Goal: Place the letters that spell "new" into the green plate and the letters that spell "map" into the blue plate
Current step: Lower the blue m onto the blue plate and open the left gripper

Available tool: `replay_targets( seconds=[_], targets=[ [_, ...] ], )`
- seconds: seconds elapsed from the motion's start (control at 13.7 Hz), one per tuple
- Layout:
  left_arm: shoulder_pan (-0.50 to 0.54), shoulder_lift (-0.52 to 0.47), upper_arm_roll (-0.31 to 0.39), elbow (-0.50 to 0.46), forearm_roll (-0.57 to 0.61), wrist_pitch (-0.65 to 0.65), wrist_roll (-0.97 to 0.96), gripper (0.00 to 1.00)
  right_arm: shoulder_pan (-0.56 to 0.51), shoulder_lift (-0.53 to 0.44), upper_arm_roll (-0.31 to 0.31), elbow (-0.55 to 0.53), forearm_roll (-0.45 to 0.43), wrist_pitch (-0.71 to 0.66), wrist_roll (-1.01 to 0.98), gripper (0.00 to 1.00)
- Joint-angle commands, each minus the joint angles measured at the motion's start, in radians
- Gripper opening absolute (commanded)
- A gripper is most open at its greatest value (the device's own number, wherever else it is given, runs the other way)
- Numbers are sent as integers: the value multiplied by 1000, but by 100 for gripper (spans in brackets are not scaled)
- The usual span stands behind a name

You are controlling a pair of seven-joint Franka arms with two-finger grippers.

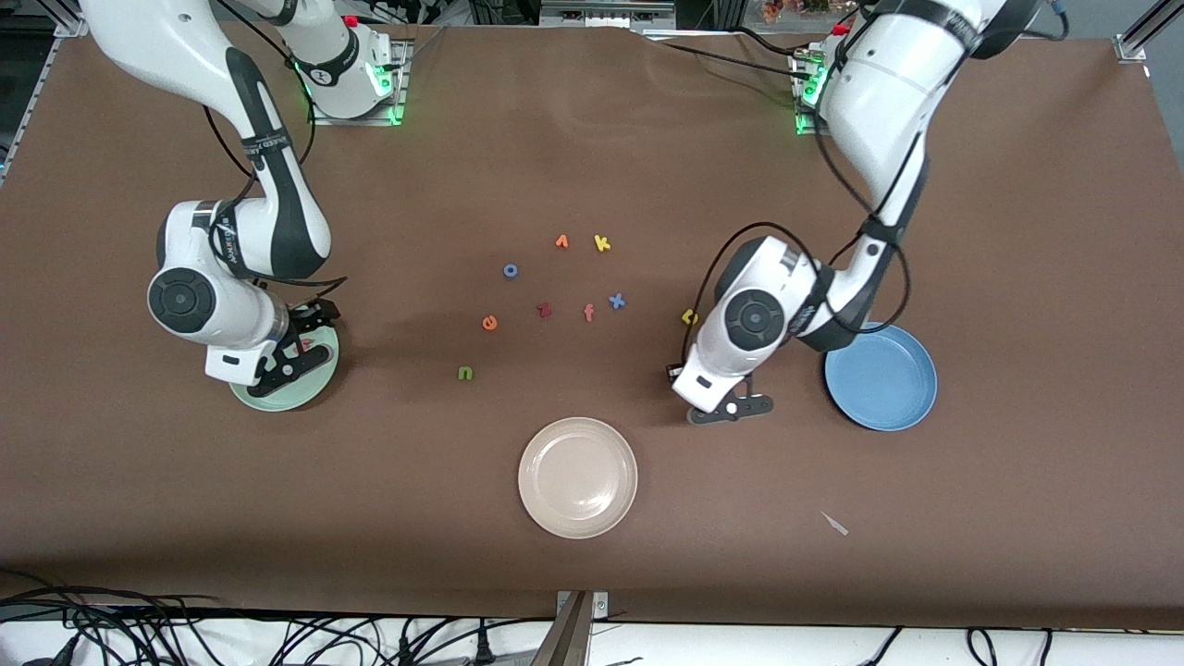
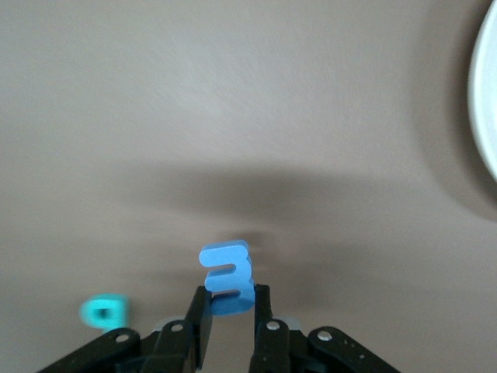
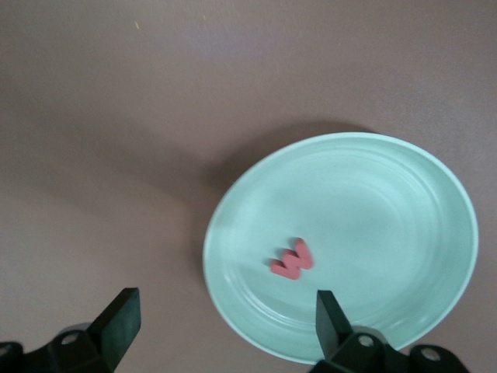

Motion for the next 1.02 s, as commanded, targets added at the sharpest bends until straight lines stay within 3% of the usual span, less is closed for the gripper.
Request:
replay_targets(
  seconds=[0.0, 0.22, 0.51, 0.73, 0.95],
  targets=[
    [81, -88, -3, -41, 22, -101, 170, 0, -1, -34, 46, 0, 12, -23, 153, 100],
    [177, -160, -3, -77, 23, -241, 339, 0, -1, -36, 93, 3, 12, -22, 308, 100],
    [293, -259, -2, -235, 29, -247, 471, 0, -1, -33, 150, 35, 18, -22, 481, 100],
    [401, -256, -5, -314, 15, -235, 610, 0, -1, -31, 192, 42, 18, -14, 616, 100],
    [416, -256, -3, -363, 17, -215, 620, 0, 6, -25, 199, 63, 82, -17, 667, 100]
  ],
)
